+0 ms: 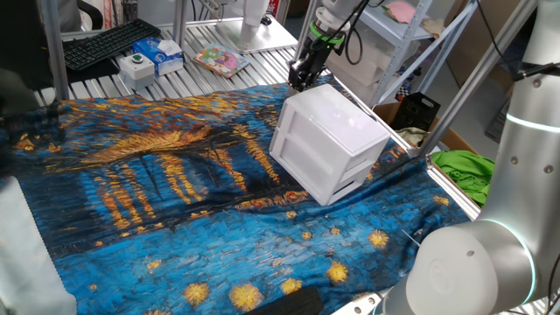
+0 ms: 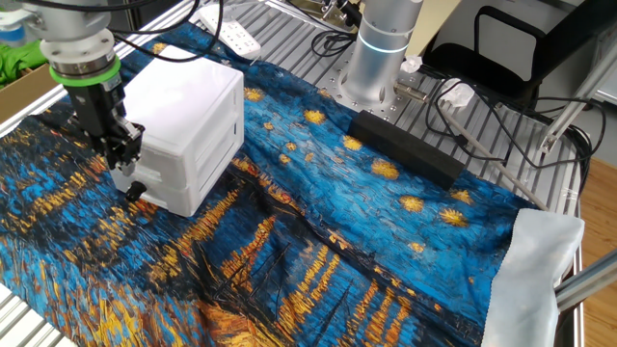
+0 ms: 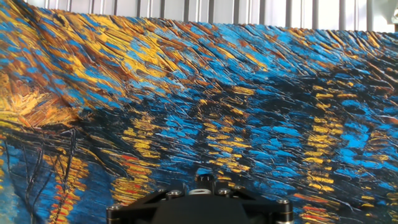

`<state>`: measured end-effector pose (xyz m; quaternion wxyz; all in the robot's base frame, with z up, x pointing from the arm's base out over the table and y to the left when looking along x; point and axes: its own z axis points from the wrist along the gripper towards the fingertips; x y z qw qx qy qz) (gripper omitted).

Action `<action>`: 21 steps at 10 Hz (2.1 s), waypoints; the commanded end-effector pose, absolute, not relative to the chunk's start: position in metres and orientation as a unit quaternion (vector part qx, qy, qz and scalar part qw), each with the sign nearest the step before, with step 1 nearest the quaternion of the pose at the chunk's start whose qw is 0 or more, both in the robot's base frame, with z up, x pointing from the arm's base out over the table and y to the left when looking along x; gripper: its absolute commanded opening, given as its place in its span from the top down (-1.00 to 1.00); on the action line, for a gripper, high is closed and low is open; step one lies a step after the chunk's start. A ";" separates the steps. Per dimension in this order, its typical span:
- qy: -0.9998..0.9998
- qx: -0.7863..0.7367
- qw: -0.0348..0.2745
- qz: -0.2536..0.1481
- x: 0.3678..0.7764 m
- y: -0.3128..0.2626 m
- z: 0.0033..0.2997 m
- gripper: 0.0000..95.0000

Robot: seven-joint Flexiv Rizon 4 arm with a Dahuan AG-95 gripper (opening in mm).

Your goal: Put things in the drawer

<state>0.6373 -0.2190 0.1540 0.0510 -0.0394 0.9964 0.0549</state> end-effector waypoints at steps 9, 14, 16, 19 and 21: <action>0.994 -0.030 0.071 0.082 0.637 -0.219 0.153 0.60; 0.995 -0.018 0.065 0.073 0.637 -0.219 0.153 -0.60; 0.996 -0.019 0.060 0.069 0.638 -0.219 0.154 -0.60; 0.997 -0.016 0.043 0.064 0.638 -0.217 0.159 -0.60; 0.997 -0.022 0.043 0.053 0.638 -0.215 0.162 -0.20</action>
